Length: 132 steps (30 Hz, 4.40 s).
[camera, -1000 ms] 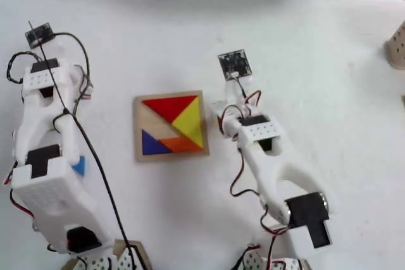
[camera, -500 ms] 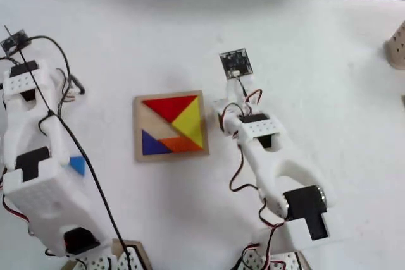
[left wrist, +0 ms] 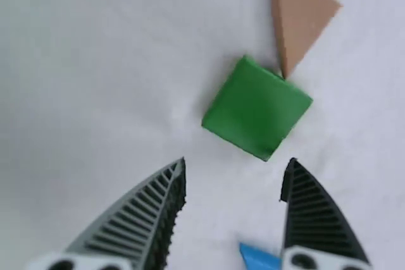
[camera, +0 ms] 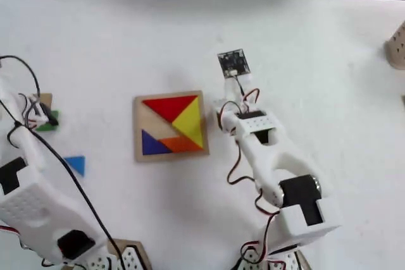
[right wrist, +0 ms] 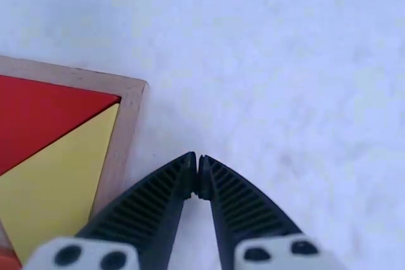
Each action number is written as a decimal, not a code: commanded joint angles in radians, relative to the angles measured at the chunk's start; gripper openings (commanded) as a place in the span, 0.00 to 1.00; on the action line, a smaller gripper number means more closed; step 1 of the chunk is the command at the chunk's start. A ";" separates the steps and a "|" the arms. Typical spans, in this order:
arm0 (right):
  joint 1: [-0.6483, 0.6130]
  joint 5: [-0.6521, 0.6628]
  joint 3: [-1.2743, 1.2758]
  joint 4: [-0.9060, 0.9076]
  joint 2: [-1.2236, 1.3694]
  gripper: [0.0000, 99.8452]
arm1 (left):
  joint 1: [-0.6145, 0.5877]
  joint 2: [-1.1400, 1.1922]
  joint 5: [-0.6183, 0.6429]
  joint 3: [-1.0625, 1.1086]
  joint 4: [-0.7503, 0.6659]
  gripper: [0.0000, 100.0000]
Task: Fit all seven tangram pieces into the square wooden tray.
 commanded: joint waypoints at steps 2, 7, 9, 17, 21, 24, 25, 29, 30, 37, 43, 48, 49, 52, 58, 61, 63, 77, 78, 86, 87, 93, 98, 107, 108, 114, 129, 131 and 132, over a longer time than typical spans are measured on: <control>0.015 0.017 -0.049 -0.016 -0.010 0.02 | 0.045 -0.067 -0.330 -0.011 -0.109 0.25; 0.015 0.017 -0.051 -0.016 -0.010 0.02 | 0.047 -0.065 -0.482 0.000 -0.114 0.25; 0.015 0.017 -0.051 -0.019 -0.008 0.02 | 0.050 -0.067 -0.552 0.000 -0.023 0.25; 0.015 0.017 -0.051 -0.024 -0.005 0.02 | 0.048 -0.074 -0.781 0.000 0.304 0.25; 0.015 0.017 -0.051 -0.024 -0.004 0.02 | 0.050 -0.077 -0.786 0.035 0.348 0.25; 0.015 0.017 -0.051 -0.024 -0.004 0.02 | 0.058 -0.137 -0.799 0.124 0.281 0.25; 0.015 0.017 -0.051 -0.024 -0.004 0.02 | 0.058 -0.176 -0.806 0.167 0.242 0.25; 0.015 0.017 -0.051 -0.022 -0.004 0.02 | 0.059 -0.387 -0.818 0.377 0.078 0.25; 0.015 0.017 -0.051 -0.022 -0.004 0.02 | 0.059 -0.443 -0.812 0.425 0.029 0.25; 0.015 0.017 -0.051 -0.018 -0.004 0.02 | 0.101 -0.556 -0.425 0.647 -0.112 0.25; 0.015 0.017 -0.051 -0.018 -0.004 0.02 | 0.188 -0.509 0.170 0.697 -0.061 0.25; 0.015 0.017 -0.051 -0.018 -0.004 0.02 | 0.208 -0.429 0.391 0.697 -0.130 0.25; 0.015 0.017 -0.051 -0.018 -0.004 0.02 | 0.208 -0.409 0.390 0.704 -0.167 0.25; 0.015 0.017 -0.051 -0.018 -0.004 0.02 | 0.203 -0.334 0.390 0.692 -0.204 0.25; 0.013 0.017 -0.049 -0.016 -0.004 0.02 | 0.179 -0.254 0.393 0.575 -0.146 0.25; 0.013 0.017 -0.049 -0.016 -0.004 0.02 | 0.173 -0.248 0.394 0.531 -0.149 0.24; 0.013 0.017 -0.048 -0.016 -0.004 0.02 | 0.173 -0.245 0.396 0.512 -0.158 0.20; 0.013 0.017 -0.044 -0.015 -0.004 0.02 | 0.159 -0.249 0.391 0.519 -0.175 0.02; 0.013 0.017 -0.044 -0.015 -0.004 0.02 | 0.159 -0.249 0.391 0.519 -0.175 0.02; 0.013 0.017 -0.046 0.010 -0.005 0.02 | 0.148 -0.334 0.149 0.523 -0.172 0.04; 0.013 0.017 -0.046 0.010 -0.005 0.02 | 0.156 -0.372 0.072 0.546 -0.176 0.07; 0.013 0.017 -0.046 0.012 -0.005 0.02 | 0.137 -0.627 0.276 0.809 -0.439 0.14; 0.013 0.017 -0.046 0.012 -0.005 0.02 | 0.119 -0.748 0.233 0.887 -0.462 0.15; 0.013 0.017 -0.044 0.012 -0.005 0.02 | 0.119 -0.492 0.190 0.703 -0.373 0.15; 0.013 0.017 -0.044 0.012 -0.005 0.02 | 0.119 -0.452 0.190 0.671 -0.359 0.15; 0.013 0.017 -0.044 0.013 -0.005 0.02 | 0.120 -0.323 0.190 0.525 -0.282 0.15; 0.013 0.017 -0.044 0.013 -0.005 0.02 | 0.101 -0.355 0.324 0.549 -0.361 0.29; 0.013 0.017 -0.044 0.013 -0.005 0.02 | 0.079 -0.355 0.344 0.549 -0.364 0.28; 0.013 0.017 -0.044 0.013 -0.005 0.02 | 0.076 -0.355 0.342 0.549 -0.371 0.28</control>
